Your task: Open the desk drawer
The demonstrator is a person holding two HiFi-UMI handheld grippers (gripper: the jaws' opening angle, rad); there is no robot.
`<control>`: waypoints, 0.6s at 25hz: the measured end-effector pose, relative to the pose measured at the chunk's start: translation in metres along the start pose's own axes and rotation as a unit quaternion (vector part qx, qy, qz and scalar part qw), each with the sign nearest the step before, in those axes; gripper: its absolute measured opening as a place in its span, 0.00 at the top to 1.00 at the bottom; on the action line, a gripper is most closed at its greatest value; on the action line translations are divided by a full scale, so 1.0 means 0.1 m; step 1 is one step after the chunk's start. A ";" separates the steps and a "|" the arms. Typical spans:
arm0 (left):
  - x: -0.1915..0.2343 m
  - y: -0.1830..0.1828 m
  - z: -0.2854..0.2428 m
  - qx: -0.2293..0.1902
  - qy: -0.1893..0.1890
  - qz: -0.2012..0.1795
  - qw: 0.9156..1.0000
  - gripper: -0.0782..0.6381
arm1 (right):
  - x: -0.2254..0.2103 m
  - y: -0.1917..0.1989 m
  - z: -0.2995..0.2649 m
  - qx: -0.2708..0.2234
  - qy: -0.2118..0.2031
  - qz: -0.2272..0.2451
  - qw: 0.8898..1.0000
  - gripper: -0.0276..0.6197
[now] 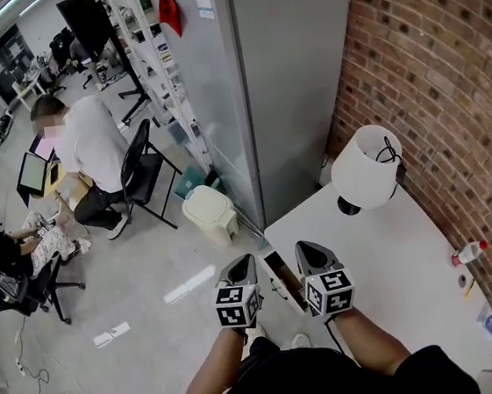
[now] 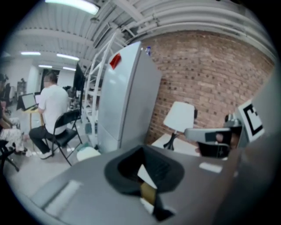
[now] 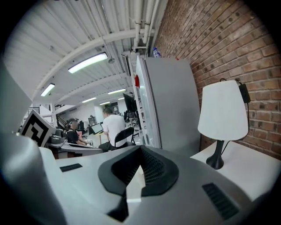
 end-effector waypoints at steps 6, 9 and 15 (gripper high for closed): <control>-0.21 -0.33 0.07 -0.027 -0.001 -0.023 0.999 0.90 | -0.04 -0.26 0.07 -0.031 0.002 0.015 0.999 0.96; -0.31 -0.40 0.09 -0.032 0.005 -0.034 0.999 0.90 | -0.02 -0.32 0.11 -0.042 -0.003 0.021 0.999 0.96; -0.44 -0.45 0.13 -0.037 0.012 -0.042 0.998 0.90 | -0.01 -0.40 0.17 -0.055 -0.005 0.025 0.998 0.96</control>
Point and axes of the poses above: the fingertips, and each gripper's own axes: z backward along the fingers, x to its left, y out of its underside, the point moved 8 cm from there along z, backward along the fingers, and after that the axes turned 9 degrees about z, right-handed, at the moved point
